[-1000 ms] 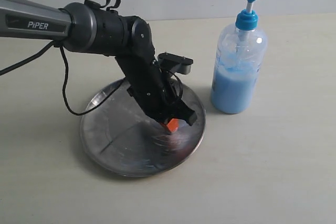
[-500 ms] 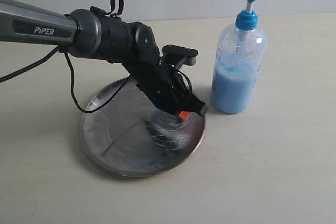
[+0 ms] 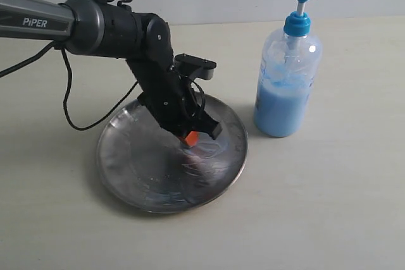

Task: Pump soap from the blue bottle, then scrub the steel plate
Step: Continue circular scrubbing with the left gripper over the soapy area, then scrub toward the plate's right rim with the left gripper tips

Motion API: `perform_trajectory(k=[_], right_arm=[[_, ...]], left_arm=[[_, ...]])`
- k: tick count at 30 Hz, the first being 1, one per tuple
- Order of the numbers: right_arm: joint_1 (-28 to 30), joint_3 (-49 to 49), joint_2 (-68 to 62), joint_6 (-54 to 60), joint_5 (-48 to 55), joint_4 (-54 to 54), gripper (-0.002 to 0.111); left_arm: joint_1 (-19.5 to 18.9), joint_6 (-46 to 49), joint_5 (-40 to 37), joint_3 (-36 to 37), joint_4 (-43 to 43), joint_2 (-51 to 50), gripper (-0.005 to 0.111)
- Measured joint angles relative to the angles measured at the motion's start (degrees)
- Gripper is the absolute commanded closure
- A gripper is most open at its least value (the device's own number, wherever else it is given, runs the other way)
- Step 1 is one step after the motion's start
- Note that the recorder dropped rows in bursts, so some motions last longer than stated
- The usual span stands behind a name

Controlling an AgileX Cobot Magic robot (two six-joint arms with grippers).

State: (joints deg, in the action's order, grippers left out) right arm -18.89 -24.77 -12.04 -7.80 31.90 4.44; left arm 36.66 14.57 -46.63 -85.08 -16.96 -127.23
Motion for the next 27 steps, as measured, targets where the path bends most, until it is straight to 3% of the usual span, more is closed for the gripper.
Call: perform_trajectory(k=[12, 27], right_arm=[[0.0, 0.0, 0.0, 0.0, 0.0, 0.0, 0.108], [0.0, 0.0, 0.0, 0.0, 0.0, 0.0, 0.108]], left_arm=[[-0.1, 0.0, -7.0, -0.1, 0.3, 0.1, 0.107], [-0.1, 0.1, 5.7, 0.4, -9.1, -0.2, 0.107]])
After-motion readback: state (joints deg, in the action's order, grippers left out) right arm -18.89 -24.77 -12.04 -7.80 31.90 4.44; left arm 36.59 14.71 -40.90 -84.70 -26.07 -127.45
